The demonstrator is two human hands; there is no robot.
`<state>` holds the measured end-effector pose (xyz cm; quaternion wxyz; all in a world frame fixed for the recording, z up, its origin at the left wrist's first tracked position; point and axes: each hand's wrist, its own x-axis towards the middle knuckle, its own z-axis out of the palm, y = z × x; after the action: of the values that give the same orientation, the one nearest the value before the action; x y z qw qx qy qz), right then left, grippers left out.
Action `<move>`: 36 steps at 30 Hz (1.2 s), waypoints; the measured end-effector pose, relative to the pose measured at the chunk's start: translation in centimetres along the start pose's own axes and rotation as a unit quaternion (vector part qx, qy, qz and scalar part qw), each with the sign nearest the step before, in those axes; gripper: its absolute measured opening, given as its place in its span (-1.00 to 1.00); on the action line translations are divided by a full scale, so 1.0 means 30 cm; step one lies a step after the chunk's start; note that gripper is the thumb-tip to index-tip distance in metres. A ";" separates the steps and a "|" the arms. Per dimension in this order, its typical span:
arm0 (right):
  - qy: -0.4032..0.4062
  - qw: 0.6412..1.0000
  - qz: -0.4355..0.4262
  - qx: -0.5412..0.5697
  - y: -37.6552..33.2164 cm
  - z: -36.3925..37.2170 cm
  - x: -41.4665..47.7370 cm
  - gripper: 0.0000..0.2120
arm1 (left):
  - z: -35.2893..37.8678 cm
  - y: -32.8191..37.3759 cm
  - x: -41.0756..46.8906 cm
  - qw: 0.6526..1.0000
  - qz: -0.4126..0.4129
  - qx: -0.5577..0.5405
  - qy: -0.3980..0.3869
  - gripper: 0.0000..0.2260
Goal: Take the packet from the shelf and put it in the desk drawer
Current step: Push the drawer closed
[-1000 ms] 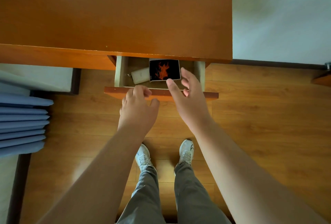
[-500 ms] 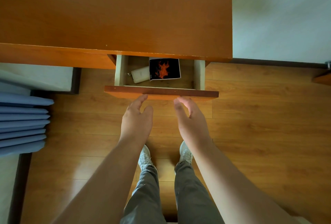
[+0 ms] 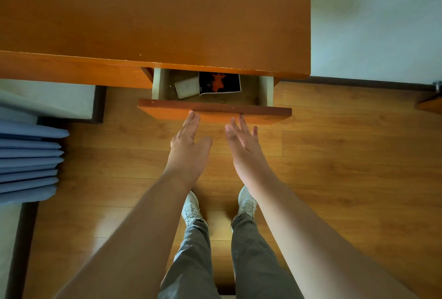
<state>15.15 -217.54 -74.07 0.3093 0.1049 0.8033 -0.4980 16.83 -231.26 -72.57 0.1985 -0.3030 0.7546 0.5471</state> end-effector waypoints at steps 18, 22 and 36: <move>-0.013 0.988 0.074 0.137 -0.162 -0.049 0.164 -0.34 | -0.002 0.156 0.162 0.999 -0.005 -0.054 -0.008 -0.34; -0.010 0.987 0.091 0.132 -0.175 -0.058 0.202 -0.33 | 0.006 0.184 0.187 0.998 -0.006 -0.056 -0.001 -0.34; -0.022 0.990 0.092 0.108 -0.234 -0.067 0.233 -0.38 | 0.006 0.239 0.209 0.997 -0.021 -0.074 0.003 -0.35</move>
<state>5.52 -220.17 -72.47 0.3582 0.1999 0.7247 -0.5537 7.36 -231.02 -71.51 0.1846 -0.3342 0.7064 0.5960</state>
